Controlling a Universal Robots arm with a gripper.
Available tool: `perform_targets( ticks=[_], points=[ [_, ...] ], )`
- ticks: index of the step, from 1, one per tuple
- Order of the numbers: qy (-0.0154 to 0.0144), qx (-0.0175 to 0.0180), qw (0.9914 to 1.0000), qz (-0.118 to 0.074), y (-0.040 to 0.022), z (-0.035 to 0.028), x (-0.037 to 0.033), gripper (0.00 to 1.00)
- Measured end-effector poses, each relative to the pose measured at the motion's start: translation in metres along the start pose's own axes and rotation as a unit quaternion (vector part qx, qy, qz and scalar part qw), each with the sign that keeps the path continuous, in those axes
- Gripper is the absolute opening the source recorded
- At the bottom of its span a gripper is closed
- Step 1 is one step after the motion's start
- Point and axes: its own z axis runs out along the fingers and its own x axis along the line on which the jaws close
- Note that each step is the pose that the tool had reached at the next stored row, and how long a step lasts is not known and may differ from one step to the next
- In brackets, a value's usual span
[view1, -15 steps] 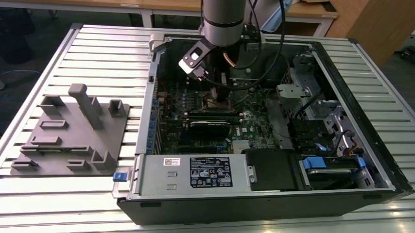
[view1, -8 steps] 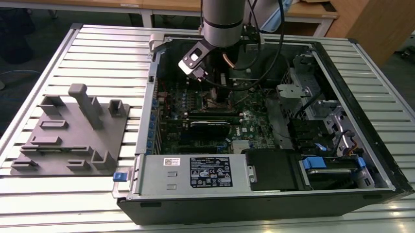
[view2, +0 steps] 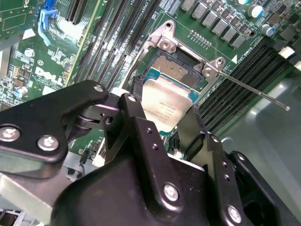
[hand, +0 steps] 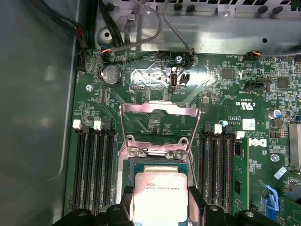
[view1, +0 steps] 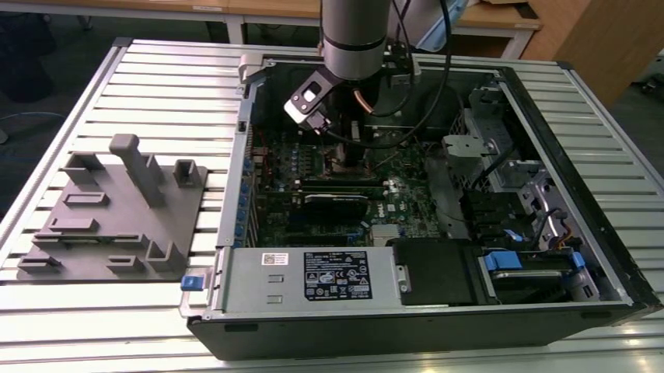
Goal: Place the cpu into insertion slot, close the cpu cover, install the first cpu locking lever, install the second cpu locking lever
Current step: 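Place the cpu into insertion slot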
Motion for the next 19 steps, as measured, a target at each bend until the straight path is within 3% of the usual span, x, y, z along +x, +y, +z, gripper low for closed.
perform_targets(
  ticks=[6,19],
  points=[
    [0.0,0.0,1.0,0.0,-0.0033,0.0014,0.0001,0.54],
    [0.0,0.0,1.0,0.0,-0.0048,0.0132,0.0009,0.54]
  ],
)
